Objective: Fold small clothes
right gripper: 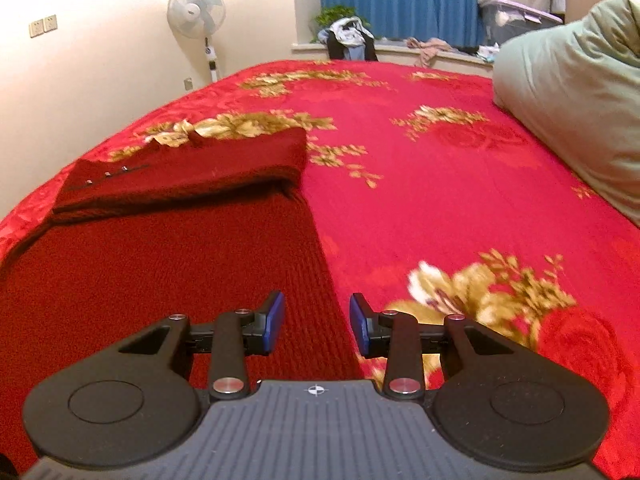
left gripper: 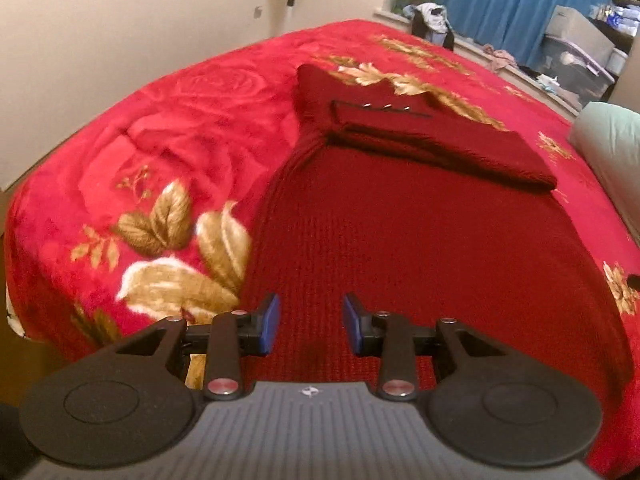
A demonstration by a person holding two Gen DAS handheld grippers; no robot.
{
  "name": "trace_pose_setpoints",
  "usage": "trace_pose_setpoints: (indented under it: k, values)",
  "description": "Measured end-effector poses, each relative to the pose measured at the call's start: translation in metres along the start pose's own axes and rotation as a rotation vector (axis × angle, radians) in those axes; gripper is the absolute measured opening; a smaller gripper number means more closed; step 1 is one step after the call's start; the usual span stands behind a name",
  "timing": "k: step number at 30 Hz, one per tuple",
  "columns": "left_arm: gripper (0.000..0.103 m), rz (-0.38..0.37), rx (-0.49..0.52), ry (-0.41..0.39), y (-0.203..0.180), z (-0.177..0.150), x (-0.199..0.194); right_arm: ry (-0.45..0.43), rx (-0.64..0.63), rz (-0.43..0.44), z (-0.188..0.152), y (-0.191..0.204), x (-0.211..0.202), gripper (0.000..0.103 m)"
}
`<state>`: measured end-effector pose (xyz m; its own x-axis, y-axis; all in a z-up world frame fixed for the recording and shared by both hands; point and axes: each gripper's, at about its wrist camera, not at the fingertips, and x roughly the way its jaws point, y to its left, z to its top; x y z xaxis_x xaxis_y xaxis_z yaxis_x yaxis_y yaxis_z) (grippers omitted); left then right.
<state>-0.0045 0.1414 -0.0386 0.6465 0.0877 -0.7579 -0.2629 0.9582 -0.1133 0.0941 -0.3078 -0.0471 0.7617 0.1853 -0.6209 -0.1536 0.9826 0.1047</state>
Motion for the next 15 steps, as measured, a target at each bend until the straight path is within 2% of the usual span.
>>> trace_pose_setpoints:
  k: [4,9,11,15]
  values:
    - [0.039,0.009,-0.030,0.045,0.010,0.000,0.008,0.027,0.029,-0.014,-0.008,-0.011,-0.002,0.038]
    - [0.041,0.029,-0.064,0.125,0.013,-0.001,0.022,0.056,0.134,-0.014,-0.012,-0.035,-0.005,0.038]
    - [0.041,0.035,-0.060,0.125,0.012,-0.002,0.021,0.071,0.172,-0.006,-0.014,-0.043,-0.005,0.042]
    - [0.041,0.028,-0.091,0.130,0.017,-0.005,0.018,0.181,0.213,0.051,-0.026,-0.050,0.007,0.045]
